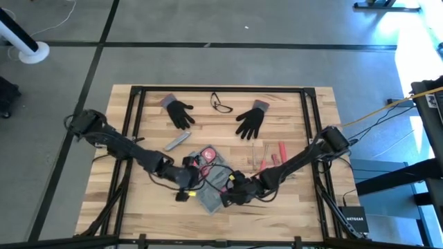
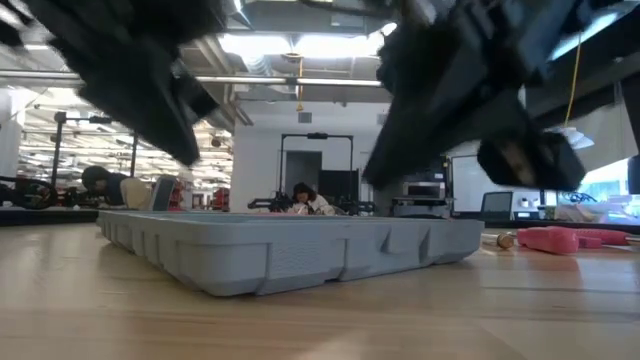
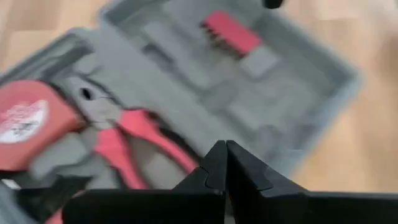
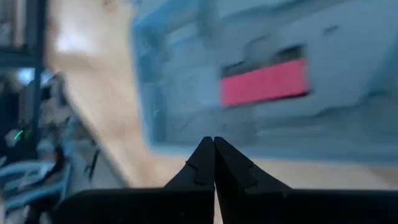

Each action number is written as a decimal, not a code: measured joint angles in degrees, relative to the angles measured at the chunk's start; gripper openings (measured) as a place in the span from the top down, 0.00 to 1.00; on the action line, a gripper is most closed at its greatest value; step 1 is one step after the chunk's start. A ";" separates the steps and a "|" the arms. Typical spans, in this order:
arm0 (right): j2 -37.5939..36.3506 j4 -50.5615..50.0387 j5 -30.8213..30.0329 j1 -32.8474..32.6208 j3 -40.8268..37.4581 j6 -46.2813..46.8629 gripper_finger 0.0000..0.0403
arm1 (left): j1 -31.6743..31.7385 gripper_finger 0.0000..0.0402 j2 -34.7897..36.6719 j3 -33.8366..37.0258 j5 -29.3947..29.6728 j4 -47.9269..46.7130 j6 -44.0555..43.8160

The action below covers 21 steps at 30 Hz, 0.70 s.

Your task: Prefit tool cases

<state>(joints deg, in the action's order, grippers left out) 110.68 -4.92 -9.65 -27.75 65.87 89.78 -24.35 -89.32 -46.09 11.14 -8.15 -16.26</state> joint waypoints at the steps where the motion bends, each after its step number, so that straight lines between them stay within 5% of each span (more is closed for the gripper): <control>1: 0.32 0.27 -0.38 0.08 0.34 0.24 1.00 | 1.03 1.00 -0.60 0.00 0.01 0.19 0.22; 5: 0.93 -0.67 -0.22 0.44 1.91 1.15 1.00 | 3.67 1.00 -3.30 0.00 -0.43 0.95 0.95; 12: 1.68 -19.14 -0.05 -0.19 8.73 1.94 1.00 | 2.85 1.00 -5.91 -0.05 -0.73 1.87 -0.45; 21: 2.31 -28.67 -3.26 0.09 12.21 4.59 1.00 | -2.50 1.00 -11.90 -0.66 3.17 3.31 -40.28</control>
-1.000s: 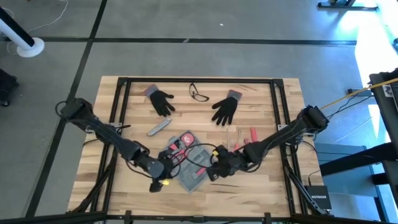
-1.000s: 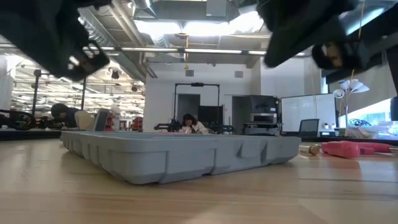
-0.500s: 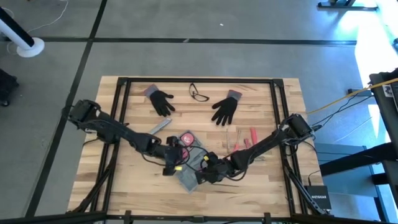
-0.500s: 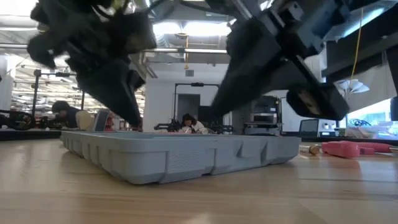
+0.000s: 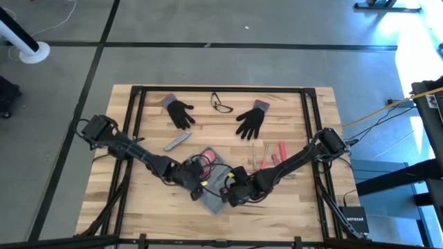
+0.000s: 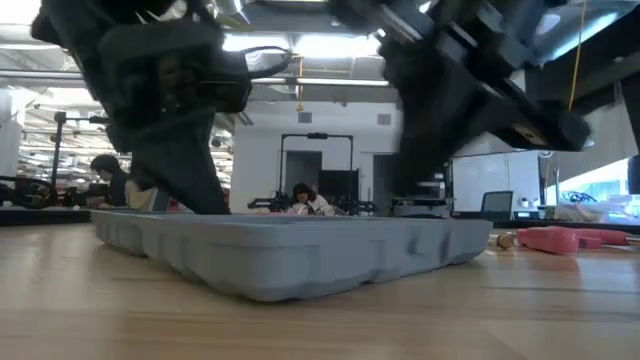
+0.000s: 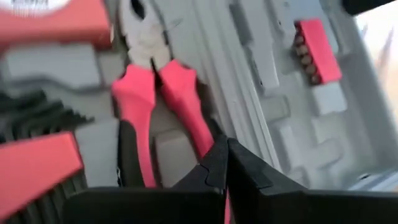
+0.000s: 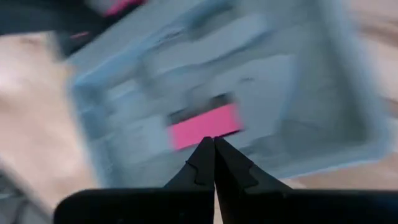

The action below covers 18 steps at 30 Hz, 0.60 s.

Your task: Prefit tool cases

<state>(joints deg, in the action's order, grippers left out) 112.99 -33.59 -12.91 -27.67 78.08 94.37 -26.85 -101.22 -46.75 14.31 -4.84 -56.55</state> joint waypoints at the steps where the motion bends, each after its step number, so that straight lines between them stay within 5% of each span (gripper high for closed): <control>1: 0.00 -0.97 0.06 0.05 0.00 0.08 1.00 | -1.24 1.00 -0.41 -0.04 0.06 0.19 -4.99; 8: 0.00 -5.21 1.09 -0.04 0.00 0.07 1.00 | -8.51 1.00 -0.92 -0.04 1.85 -0.66 -37.02; 18: -3.50 -9.12 -1.77 0.42 0.00 -3.37 1.00 | -2.72 1.00 -0.71 0.07 5.61 -0.30 -45.78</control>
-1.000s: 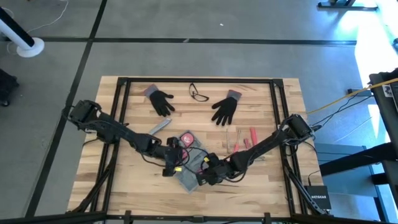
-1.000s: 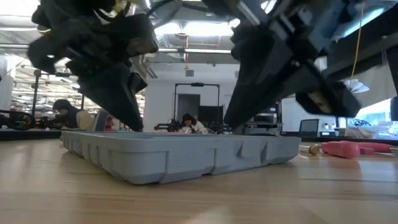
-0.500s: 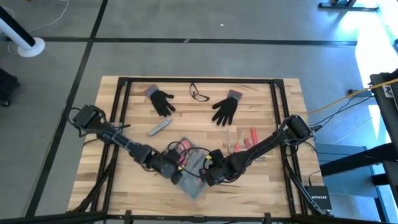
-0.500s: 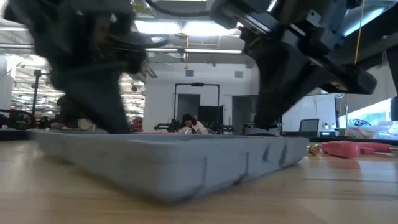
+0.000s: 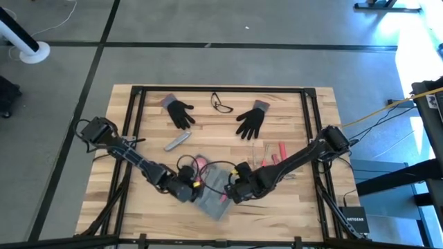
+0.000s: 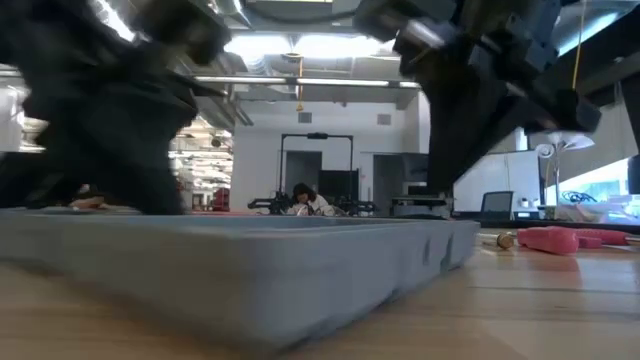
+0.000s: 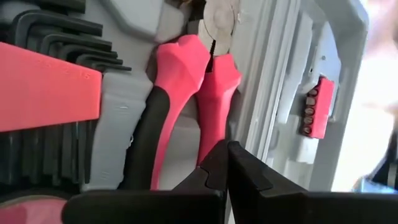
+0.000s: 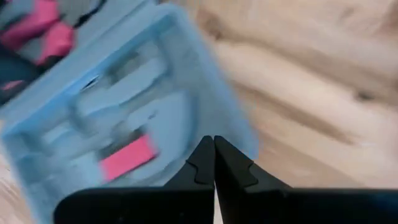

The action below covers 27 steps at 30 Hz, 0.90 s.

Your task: Prefit tool cases

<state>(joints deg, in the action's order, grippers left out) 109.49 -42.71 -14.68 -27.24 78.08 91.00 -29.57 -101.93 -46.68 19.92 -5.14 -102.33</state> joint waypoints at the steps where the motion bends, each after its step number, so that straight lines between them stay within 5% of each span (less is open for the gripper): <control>1: -0.91 -1.16 -0.88 0.00 0.00 0.00 1.00 | 1.08 1.00 0.00 0.01 1.80 -0.60 -1.53; 5: -4.43 -5.94 -3.02 -0.10 0.00 -0.81 1.00 | 4.89 1.00 0.00 -0.03 7.13 -0.97 -1.52; 10: -5.56 -7.48 -3.11 -0.89 -0.33 -1.23 1.00 | 6.17 1.00 2.16 -0.91 6.83 -0.28 7.96; 27: -4.78 15.43 0.30 4.30 -9.44 -1.24 1.00 | 3.77 1.00 1.90 -1.34 8.37 0.24 6.02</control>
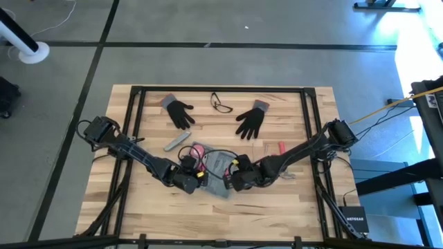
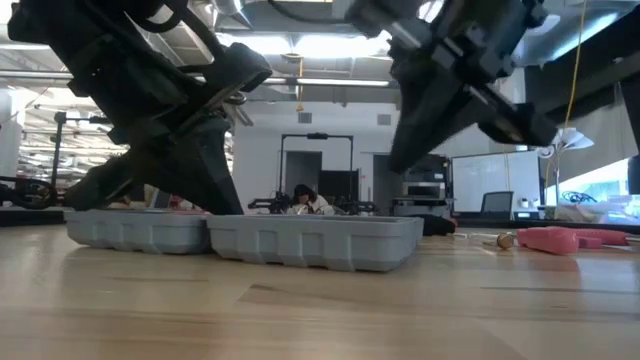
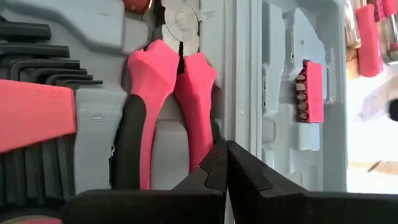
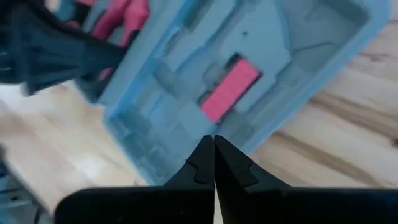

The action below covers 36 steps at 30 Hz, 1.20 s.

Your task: Prefit tool cases

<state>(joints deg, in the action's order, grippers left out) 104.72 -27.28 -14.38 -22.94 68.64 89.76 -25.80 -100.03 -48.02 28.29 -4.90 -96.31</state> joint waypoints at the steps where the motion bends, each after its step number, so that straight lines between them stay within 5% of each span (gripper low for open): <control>1: 0.35 0.09 0.07 0.34 0.00 0.02 1.00 | 0.02 1.00 -0.25 -0.06 0.18 0.22 -0.11; 12: 6.15 3.74 5.07 1.62 0.10 1.57 1.00 | 0.48 1.00 -0.35 -0.10 0.40 0.82 0.97; 36: 8.75 -3.15 4.78 6.69 1.68 6.15 1.00 | 1.77 1.00 -0.35 -0.08 -2.25 5.26 8.63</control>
<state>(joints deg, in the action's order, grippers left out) 113.47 -30.43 -9.60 -16.25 70.32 95.91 -24.03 -100.38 -48.10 26.04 0.36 -87.68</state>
